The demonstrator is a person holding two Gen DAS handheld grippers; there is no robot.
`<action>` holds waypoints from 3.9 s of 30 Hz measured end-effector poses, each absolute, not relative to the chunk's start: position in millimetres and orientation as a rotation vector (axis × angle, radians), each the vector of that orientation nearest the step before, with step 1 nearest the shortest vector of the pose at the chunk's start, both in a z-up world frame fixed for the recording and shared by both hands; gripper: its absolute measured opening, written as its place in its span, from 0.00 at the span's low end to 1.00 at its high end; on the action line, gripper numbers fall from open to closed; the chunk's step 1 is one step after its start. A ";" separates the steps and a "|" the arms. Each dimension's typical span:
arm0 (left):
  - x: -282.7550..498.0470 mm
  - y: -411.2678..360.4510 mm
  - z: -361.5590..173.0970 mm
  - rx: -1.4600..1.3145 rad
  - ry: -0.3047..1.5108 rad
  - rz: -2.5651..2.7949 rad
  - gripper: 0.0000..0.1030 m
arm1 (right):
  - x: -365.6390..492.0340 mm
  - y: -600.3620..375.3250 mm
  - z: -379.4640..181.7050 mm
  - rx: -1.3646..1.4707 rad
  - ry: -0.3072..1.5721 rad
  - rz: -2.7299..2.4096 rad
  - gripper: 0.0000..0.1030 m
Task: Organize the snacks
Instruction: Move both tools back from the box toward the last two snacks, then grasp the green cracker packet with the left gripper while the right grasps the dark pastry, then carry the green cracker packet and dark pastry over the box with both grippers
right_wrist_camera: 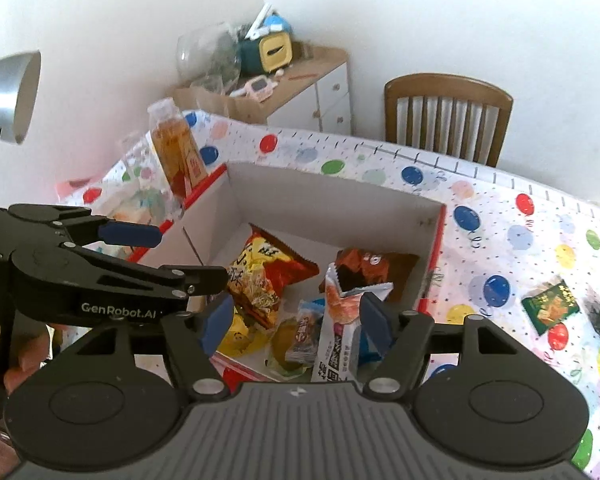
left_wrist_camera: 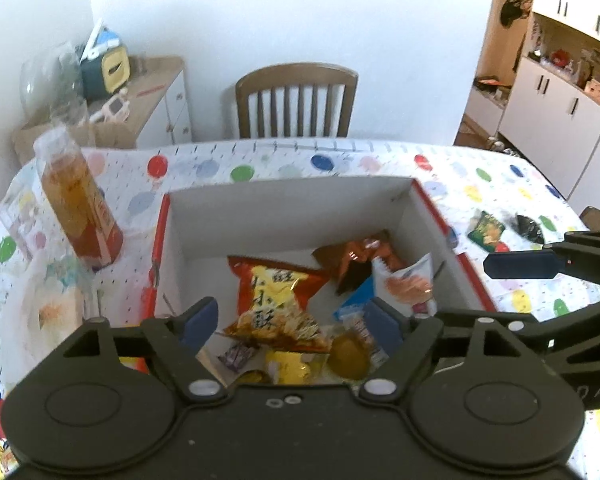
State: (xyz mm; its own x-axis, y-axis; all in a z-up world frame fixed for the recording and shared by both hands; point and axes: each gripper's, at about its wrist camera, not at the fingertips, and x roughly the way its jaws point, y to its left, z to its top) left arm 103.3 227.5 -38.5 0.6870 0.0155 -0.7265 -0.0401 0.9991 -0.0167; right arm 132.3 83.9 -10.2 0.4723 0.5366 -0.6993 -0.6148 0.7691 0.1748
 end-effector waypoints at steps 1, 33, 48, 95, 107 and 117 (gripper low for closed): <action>102.6 224.5 -35.9 -0.027 0.804 0.026 0.80 | 130.5 80.1 -7.8 -0.100 0.810 0.700 0.71; 183.6 12.3 -41.3 0.028 0.741 -0.149 1.00 | 183.8 -169.4 -30.2 -0.093 0.787 0.510 0.77; 263.5 -43.8 -84.7 0.054 0.822 -0.155 0.99 | 266.6 -233.8 -69.7 -0.173 0.837 0.513 0.76; 349.3 -65.7 -175.4 0.110 0.991 -0.199 0.47 | 360.3 -201.5 -161.2 -0.347 0.933 0.677 0.47; 323.4 -65.9 -167.7 0.023 1.008 -0.147 0.45 | 332.7 -200.3 -149.1 -0.299 0.950 0.597 0.37; 285.0 -58.5 -136.0 -0.031 0.964 -0.095 0.45 | 298.6 -198.3 -113.5 -0.248 0.926 0.602 0.37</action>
